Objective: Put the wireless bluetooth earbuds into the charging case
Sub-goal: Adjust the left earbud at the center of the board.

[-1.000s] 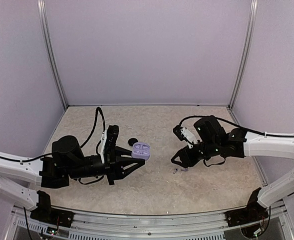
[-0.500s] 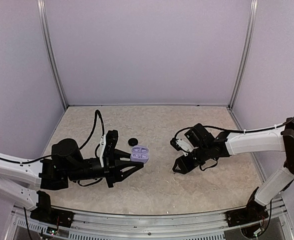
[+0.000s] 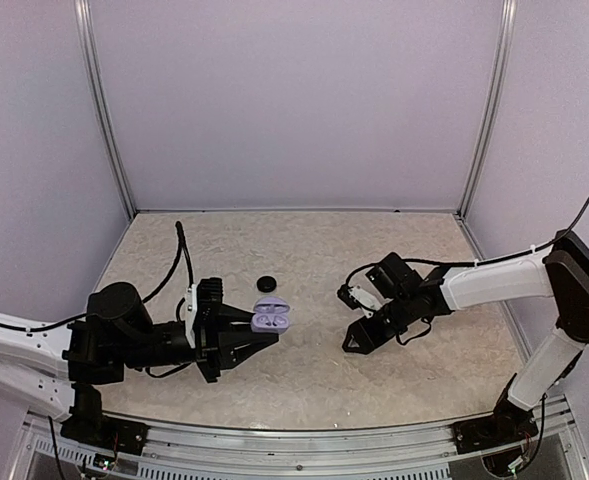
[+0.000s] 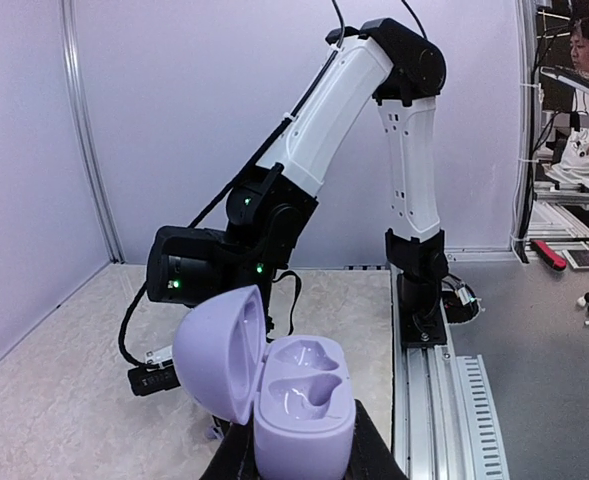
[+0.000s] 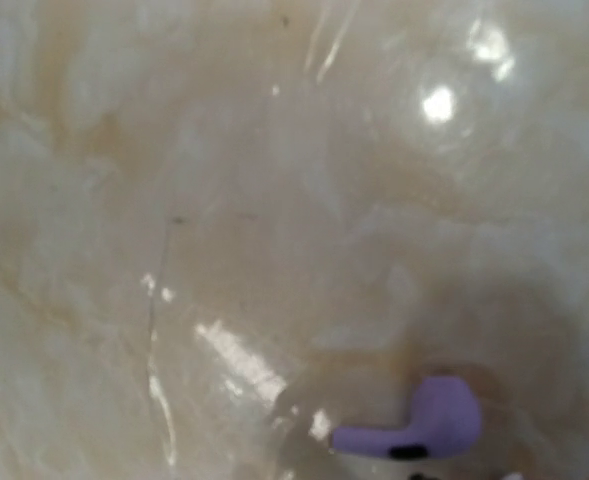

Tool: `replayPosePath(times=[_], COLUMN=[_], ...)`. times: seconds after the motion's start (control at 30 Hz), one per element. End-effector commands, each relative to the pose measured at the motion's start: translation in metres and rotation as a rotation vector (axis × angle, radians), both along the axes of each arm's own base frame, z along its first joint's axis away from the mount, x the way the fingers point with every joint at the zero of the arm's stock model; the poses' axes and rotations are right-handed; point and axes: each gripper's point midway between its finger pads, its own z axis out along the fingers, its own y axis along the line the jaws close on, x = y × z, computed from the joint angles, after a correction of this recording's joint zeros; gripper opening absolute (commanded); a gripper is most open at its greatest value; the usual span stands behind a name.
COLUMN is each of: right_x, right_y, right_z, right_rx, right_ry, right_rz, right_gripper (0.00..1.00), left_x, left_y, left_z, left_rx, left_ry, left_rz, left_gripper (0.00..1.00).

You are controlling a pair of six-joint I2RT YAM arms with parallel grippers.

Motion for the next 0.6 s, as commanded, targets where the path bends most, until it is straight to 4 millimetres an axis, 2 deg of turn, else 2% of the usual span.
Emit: replayPosePath(times=[0.0, 0.2, 0.37, 0.57], right_x=[0.005, 0.004, 0.001, 0.005], right_y=[0.009, 0.017, 0.028, 0.030], right_z=[0.004, 0.000, 0.000, 0.002], right_rx=[0.031, 0.051, 0.092, 0.079], right_ry=[-0.001, 0.018, 0.042, 0.037], right_rz=[0.027, 0.058, 0.104, 0.109], right_gripper=[0.50, 0.50, 0.48, 0.47], left_x=[-0.008, -0.016, -0.016, -0.015], left_y=[0.003, 0.004, 0.003, 0.004], left_z=[-0.003, -0.009, -0.010, -0.009], left_rx=[0.018, 0.065, 0.083, 0.089], left_ry=[-0.073, -0.155, -0.164, -0.167], left_rz=[-0.012, -0.026, -0.029, -0.021], left_gripper=[0.09, 0.09, 0.09, 0.09])
